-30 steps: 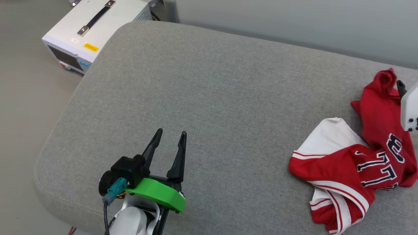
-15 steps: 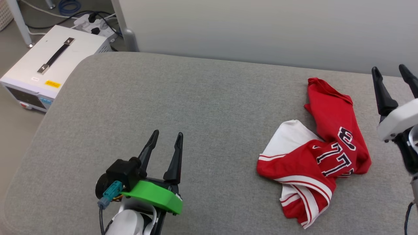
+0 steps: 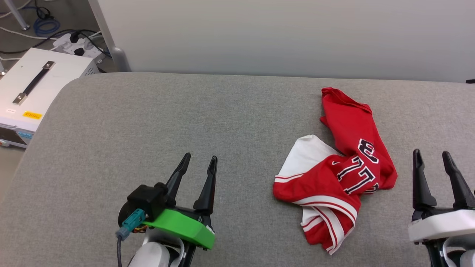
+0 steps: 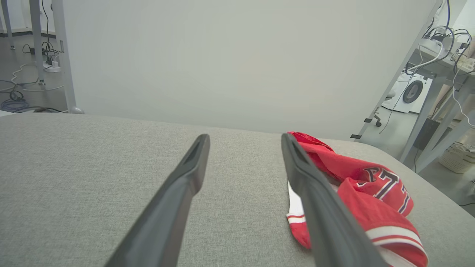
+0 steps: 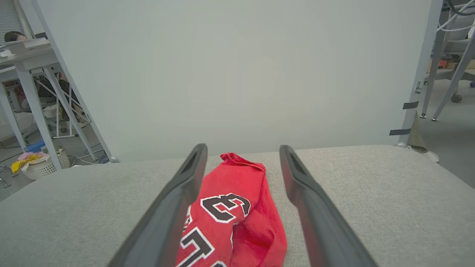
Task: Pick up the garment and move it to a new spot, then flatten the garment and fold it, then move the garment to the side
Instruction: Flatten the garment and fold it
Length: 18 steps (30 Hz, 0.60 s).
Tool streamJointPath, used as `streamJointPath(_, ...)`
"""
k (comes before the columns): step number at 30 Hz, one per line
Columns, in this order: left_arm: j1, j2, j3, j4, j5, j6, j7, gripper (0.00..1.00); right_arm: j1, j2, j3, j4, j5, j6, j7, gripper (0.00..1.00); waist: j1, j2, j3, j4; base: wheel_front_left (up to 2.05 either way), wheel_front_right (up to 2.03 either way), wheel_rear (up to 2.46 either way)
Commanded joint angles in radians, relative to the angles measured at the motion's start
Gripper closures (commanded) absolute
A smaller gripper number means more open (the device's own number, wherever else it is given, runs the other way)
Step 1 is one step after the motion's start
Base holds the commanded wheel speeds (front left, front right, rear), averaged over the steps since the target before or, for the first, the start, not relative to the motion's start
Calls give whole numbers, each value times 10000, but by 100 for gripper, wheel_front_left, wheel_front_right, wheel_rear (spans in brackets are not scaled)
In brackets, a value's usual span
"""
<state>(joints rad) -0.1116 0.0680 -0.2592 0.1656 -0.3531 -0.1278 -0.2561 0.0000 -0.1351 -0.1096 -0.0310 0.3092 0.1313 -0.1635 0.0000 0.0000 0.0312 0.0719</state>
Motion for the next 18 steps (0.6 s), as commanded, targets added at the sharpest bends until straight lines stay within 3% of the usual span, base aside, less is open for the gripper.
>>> streamJointPath(1, 69, 42, 42, -104, -134, -29, -57, 0, 190, 105, -14, -120, -102, -6, -91, 0, 0, 0, 95, -95, 0, 0, 0)
streamJointPath(9, -105, 247, -273, 42, -128, -29, -57, 0, 327, 179, 134, -303, -363, -6, -141, 0, 0, 0, 406, -494, 0, 0, 0)
streamJointPath(13, -824, 669, -1049, 420, -347, -29, 48, 0, 203, 169, 189, -426, -430, -6, -90, 0, 0, 0, 699, -780, 0, 0, 0)
streamJointPath(18, -2907, 1392, -2729, 812, -1006, -29, 1847, 0, -44, 217, 203, -617, -548, -6, -11, 0, 0, 0, 1161, -1158, 0, 0, 0)
